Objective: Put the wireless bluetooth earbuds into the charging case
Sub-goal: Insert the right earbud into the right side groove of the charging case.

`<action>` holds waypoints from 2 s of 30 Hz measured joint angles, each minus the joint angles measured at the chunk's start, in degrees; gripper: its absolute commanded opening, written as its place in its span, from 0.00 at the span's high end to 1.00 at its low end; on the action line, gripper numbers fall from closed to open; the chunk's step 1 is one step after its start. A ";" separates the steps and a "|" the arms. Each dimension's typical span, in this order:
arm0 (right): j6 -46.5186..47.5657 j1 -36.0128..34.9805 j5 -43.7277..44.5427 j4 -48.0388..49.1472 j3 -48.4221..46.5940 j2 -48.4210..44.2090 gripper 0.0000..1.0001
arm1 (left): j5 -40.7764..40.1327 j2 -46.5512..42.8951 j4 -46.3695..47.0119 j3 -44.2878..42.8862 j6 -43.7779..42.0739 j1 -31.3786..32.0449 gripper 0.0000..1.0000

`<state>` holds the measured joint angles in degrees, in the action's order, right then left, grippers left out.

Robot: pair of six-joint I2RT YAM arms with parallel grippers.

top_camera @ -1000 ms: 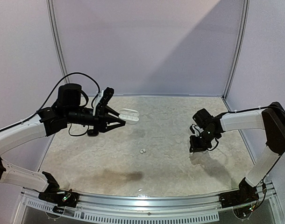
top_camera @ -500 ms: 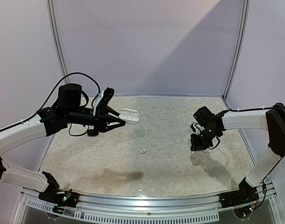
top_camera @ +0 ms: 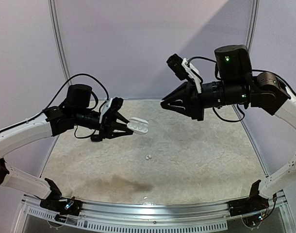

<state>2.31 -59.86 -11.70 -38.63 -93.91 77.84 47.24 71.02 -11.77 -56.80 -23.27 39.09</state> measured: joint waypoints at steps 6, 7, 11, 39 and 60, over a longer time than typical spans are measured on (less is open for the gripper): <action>10.80 -5.97 3.96 -9.31 -13.25 11.61 1.00 | 1.70 0.52 -4.37 -2.73 -1.49 0.94 1.00; 12.24 -6.29 4.70 -10.78 -14.21 13.55 1.00 | 1.88 0.52 -5.03 -2.95 -1.90 1.05 1.00; 16.44 -6.62 6.99 -14.47 -14.73 18.05 1.00 | 2.27 0.52 -7.82 -3.43 -4.07 1.38 1.00; 22.47 -6.64 6.38 -15.30 -15.54 18.78 1.00 | 2.32 0.74 -3.89 -3.50 6.03 1.81 1.00; 24.81 -6.93 9.94 -17.16 -18.12 21.64 0.84 | 3.17 1.03 -2.93 -3.48 5.35 1.81 1.00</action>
<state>27.11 -66.78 -1.76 -55.79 -112.03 99.48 50.41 72.05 -14.70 -60.27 -17.91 40.91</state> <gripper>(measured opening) 0.132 0.243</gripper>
